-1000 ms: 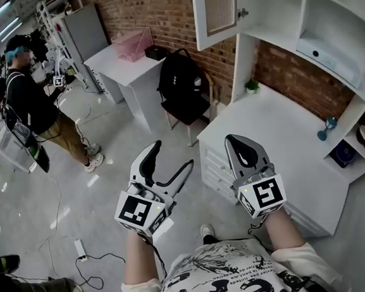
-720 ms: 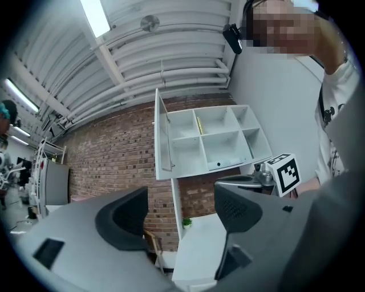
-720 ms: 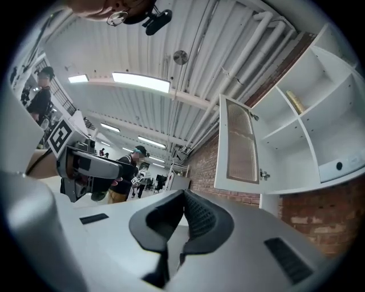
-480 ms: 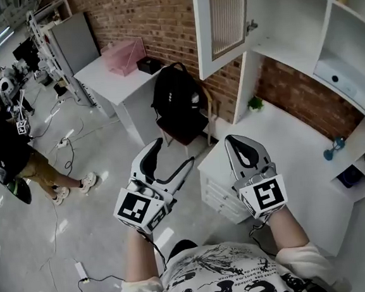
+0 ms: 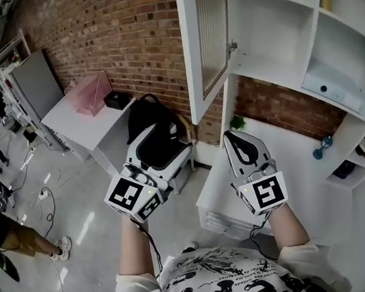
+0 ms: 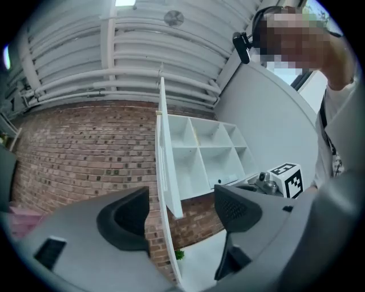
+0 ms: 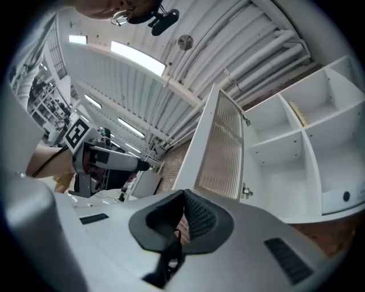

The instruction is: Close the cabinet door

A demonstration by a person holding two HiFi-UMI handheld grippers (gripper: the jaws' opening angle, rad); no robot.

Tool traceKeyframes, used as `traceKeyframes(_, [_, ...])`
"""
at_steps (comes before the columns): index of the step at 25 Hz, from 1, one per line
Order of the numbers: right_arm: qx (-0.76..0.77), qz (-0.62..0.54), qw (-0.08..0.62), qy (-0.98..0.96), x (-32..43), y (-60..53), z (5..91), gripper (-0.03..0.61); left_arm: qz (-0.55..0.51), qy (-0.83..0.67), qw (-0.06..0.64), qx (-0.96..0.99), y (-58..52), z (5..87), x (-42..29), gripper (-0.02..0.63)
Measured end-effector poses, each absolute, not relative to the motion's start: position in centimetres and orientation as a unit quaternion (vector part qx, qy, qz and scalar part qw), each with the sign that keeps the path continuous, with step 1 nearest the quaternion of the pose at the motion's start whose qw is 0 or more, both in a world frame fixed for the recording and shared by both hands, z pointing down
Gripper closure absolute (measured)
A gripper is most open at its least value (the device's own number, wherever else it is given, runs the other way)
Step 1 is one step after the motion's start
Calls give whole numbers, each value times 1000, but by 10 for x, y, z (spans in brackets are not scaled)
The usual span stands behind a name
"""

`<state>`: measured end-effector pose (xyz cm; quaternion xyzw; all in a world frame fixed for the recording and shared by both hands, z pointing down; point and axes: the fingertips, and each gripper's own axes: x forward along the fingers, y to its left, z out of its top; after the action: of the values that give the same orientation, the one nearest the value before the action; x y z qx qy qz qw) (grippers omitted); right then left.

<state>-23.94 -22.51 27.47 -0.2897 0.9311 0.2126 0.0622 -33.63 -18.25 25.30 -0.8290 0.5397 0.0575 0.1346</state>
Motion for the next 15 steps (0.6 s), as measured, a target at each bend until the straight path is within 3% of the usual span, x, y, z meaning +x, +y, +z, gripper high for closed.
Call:
traceKeyframes(9, [-379,230,83,893,-293,-264,221,565,105,395,173,-896,-239,163,-388,252])
traceKeyframes(15, [-435,236,63,867,-307,-272,204,565,154,286,158,-932,-263,102,-396,252])
